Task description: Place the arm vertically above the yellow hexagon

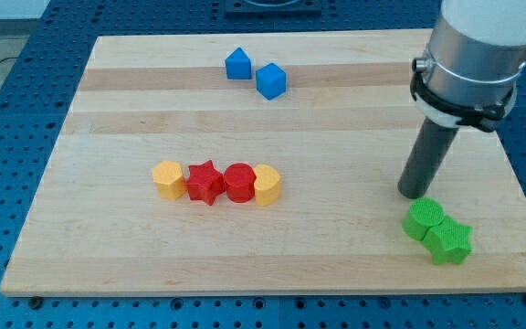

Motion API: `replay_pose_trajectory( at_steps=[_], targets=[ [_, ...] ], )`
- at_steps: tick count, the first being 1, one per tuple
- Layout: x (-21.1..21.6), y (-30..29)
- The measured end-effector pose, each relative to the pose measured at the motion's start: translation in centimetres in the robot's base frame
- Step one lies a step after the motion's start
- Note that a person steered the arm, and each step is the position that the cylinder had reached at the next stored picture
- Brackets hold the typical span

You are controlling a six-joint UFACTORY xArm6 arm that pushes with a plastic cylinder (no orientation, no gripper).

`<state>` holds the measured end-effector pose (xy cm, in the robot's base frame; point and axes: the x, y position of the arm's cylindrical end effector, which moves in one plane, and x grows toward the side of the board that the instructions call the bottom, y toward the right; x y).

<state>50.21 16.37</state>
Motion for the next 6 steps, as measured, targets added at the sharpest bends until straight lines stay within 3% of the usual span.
replay_pose_trajectory(
  at_steps=[2,4,6],
  targets=[
    [-4.2,-4.1],
    [-8.0,-17.7],
    [-17.4,-32.9]
  ],
)
